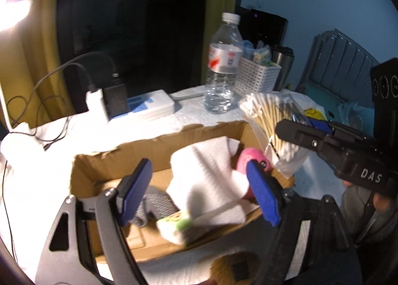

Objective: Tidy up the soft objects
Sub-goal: 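Withdraw both tools and move toward the brown fuzzy pouch and bubble wrap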

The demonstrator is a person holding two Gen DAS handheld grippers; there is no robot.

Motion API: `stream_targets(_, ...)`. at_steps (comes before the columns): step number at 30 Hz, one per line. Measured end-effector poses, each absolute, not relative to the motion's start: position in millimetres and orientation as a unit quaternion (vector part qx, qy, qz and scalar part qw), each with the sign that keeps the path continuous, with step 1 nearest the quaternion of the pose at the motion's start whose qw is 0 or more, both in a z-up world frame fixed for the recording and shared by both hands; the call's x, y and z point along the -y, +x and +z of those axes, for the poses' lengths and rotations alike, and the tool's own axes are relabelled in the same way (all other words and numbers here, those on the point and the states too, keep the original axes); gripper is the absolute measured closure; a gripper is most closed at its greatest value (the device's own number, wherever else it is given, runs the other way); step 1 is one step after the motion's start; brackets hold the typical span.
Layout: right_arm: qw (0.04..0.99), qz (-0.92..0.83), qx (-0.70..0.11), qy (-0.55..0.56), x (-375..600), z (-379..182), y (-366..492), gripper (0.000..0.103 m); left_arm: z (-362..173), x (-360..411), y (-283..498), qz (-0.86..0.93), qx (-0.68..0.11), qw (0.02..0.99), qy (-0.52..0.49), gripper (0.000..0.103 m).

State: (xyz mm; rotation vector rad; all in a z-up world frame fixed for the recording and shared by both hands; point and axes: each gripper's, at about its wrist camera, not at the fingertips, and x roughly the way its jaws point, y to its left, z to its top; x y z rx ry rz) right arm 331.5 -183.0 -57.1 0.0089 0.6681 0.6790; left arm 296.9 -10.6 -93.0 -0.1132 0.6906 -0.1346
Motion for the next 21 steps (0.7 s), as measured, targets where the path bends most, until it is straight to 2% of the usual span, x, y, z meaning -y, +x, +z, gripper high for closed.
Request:
stream_targets(3, 0.885, 0.338, -0.32, 0.001, 170.8, -56.2, 329.9, 0.055, -91.3, -2.6, 288.1, -0.054, -0.335, 0.939, -0.061, 0.024)
stream_targets(5, 0.882, 0.352, -0.314, 0.004, 162.8, -56.1, 328.8, 0.05, -91.2, -10.3, 282.7, -0.047, -0.334, 0.939, -0.064, 0.024)
stream_targets(7, 0.88, 0.356, -0.314, 0.001, 155.5, -57.3, 329.2, 0.031, -90.4, -16.0, 277.7, -0.041, -0.332, 0.94, -0.067, 0.024)
stream_targets(8, 0.881, 0.352, -0.315, -0.007, 151.0, -58.0, 328.7, 0.028, -89.2, -19.5, 274.5, -0.038, -0.331, 0.941, -0.068, 0.024)
stream_targets(21, 0.886, 0.35, -0.299, -0.047, 131.9, -38.1, 282.4, 0.027, -73.0, -46.3, 228.8, -0.019, -0.302, 0.95, -0.079, 0.024)
